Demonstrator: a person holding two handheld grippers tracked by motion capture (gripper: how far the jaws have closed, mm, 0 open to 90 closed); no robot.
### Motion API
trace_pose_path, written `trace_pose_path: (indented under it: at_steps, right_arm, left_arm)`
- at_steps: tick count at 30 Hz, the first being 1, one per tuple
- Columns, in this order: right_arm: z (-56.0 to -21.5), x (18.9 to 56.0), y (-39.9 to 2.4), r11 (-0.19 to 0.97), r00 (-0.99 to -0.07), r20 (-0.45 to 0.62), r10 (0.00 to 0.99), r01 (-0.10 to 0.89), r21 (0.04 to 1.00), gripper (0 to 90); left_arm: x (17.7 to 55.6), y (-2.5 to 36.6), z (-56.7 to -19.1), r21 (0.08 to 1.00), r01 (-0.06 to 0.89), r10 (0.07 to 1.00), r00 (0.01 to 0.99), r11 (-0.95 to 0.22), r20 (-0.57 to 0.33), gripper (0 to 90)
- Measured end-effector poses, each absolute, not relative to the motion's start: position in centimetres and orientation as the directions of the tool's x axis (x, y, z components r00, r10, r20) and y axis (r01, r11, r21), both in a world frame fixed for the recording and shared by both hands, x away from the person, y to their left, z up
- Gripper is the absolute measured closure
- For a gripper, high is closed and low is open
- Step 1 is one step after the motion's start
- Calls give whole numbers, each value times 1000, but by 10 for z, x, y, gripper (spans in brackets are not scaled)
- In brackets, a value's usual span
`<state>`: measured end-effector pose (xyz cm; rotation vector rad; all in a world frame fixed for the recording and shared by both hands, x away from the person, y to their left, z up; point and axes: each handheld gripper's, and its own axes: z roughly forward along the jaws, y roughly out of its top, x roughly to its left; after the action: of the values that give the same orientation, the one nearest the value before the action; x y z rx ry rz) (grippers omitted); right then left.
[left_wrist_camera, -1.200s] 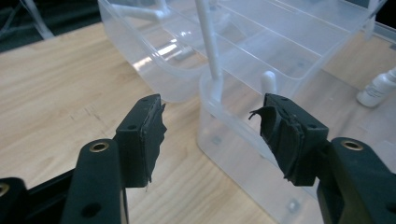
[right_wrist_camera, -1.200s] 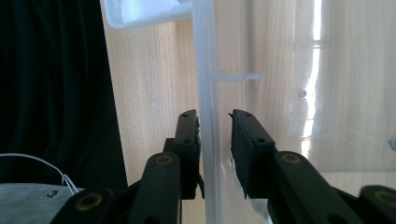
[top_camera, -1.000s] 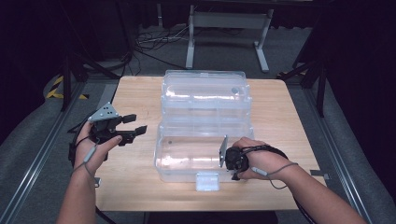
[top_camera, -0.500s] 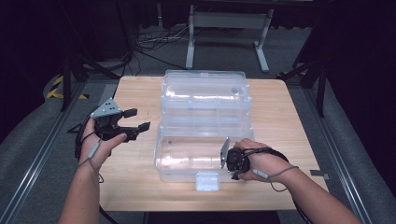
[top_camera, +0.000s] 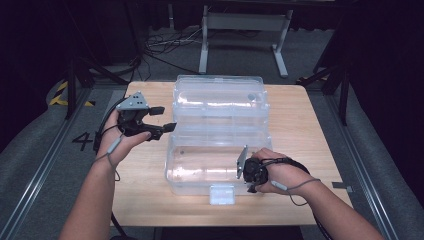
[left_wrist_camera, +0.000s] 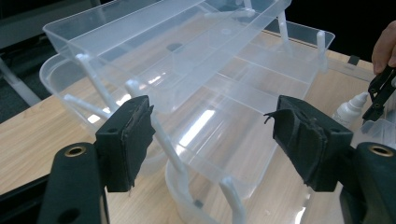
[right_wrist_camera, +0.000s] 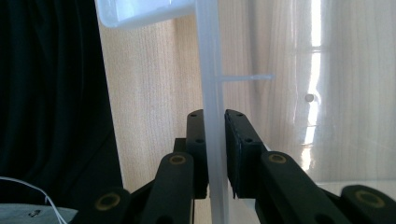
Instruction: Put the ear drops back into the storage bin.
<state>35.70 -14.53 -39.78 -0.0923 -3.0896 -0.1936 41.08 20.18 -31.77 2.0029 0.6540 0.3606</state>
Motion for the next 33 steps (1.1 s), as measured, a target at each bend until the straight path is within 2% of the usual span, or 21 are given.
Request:
trace_pose_path:
  at_steps: [13,33]
  right_arm:
    - [-398,358,-146,990,-997,56,53,60,126,806]
    - [-401,359,-148,987,-997,60,42,51,152,802]
  left_arm:
    - [433,169,-308,851,281,517,856,-444,-13,341]
    - [463,91,-305,810,177,349,936,-559,36,420]
